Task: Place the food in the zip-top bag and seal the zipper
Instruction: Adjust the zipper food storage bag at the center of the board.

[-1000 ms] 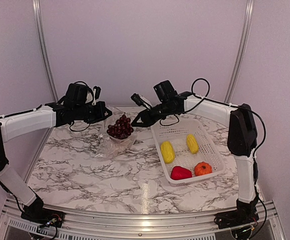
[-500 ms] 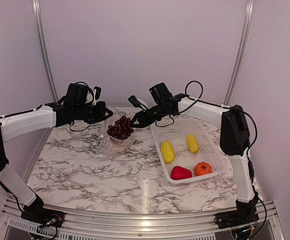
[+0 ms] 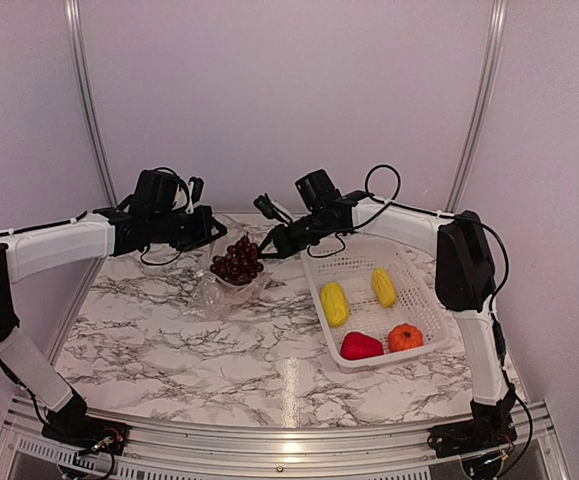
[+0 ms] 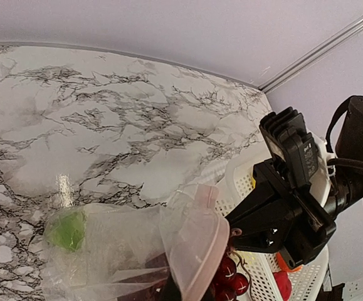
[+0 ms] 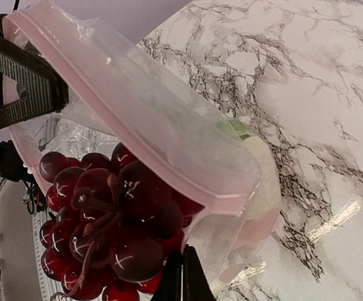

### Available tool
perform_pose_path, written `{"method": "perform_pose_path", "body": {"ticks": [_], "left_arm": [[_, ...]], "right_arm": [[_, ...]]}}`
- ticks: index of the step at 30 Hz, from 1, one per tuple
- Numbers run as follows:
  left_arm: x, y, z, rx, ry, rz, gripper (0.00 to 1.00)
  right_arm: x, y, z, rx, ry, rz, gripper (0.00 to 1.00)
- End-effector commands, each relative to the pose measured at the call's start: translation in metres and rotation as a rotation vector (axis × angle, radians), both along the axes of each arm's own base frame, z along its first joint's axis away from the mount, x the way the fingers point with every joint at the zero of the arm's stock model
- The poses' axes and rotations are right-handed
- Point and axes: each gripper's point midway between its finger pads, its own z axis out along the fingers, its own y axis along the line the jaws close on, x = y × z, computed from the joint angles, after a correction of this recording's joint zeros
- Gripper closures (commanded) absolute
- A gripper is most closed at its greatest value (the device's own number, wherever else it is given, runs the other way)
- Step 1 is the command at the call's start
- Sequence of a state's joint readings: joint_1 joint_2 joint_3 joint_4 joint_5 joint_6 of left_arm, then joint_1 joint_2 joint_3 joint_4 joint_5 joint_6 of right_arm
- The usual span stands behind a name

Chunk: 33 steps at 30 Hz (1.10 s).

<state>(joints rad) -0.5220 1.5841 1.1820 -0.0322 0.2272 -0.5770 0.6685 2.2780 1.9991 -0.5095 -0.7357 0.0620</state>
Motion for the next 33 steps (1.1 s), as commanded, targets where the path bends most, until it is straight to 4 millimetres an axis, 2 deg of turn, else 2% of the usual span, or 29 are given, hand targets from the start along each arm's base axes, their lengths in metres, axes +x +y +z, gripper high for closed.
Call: {"method": "perform_pose_path", "body": {"ticks": [1, 5, 7, 11, 13, 15, 19, 20, 22, 27, 29, 33], "left_arm": [[0.005, 0.000, -0.001, -0.002, -0.012, 0.002, 0.98], [0.012, 0.007, -0.008, 0.086, -0.026, 0.021, 0.90], [0.016, 0.013, -0.014, 0.143, -0.023, 0.038, 0.83], [0.018, 0.017, -0.024, 0.209, -0.007, 0.037, 0.75], [0.017, 0.017, -0.024, 0.208, -0.009, 0.032, 0.74], [0.015, 0.016, -0.018, 0.203, -0.019, 0.027, 0.79], [0.008, 0.013, 0.014, 0.193, -0.073, 0.026, 1.00], [0.005, 0.012, 0.025, 0.191, -0.096, 0.025, 1.00], [0.003, 0.019, 0.049, 0.210, -0.148, 0.053, 1.00], [-0.001, 0.046, 0.108, 0.257, -0.265, 0.151, 1.00], [-0.004, 0.045, 0.115, 0.259, -0.269, 0.134, 1.00], [-0.009, 0.026, 0.102, 0.235, -0.193, 0.051, 1.00]], "right_arm": [[0.004, -0.005, 0.036, 0.027, -0.052, -0.037, 1.00], [-0.010, -0.022, 0.069, 0.061, -0.053, -0.053, 1.00], [-0.019, -0.026, 0.087, 0.092, -0.063, -0.053, 1.00], [-0.028, -0.030, 0.109, 0.125, -0.089, -0.053, 1.00], [-0.026, -0.031, 0.109, 0.119, -0.097, -0.057, 1.00], [-0.021, -0.031, 0.100, 0.110, -0.083, -0.060, 1.00], [-0.013, -0.031, 0.088, 0.103, -0.051, -0.061, 1.00], [-0.011, -0.032, 0.091, 0.110, -0.054, -0.060, 1.00], [-0.012, -0.030, 0.105, 0.135, -0.072, -0.043, 1.00], [-0.017, -0.030, 0.160, 0.217, -0.170, -0.011, 1.00], [-0.021, -0.031, 0.174, 0.247, -0.192, 0.012, 1.00], [-0.029, -0.028, 0.184, 0.289, -0.180, 0.050, 1.00]]}}
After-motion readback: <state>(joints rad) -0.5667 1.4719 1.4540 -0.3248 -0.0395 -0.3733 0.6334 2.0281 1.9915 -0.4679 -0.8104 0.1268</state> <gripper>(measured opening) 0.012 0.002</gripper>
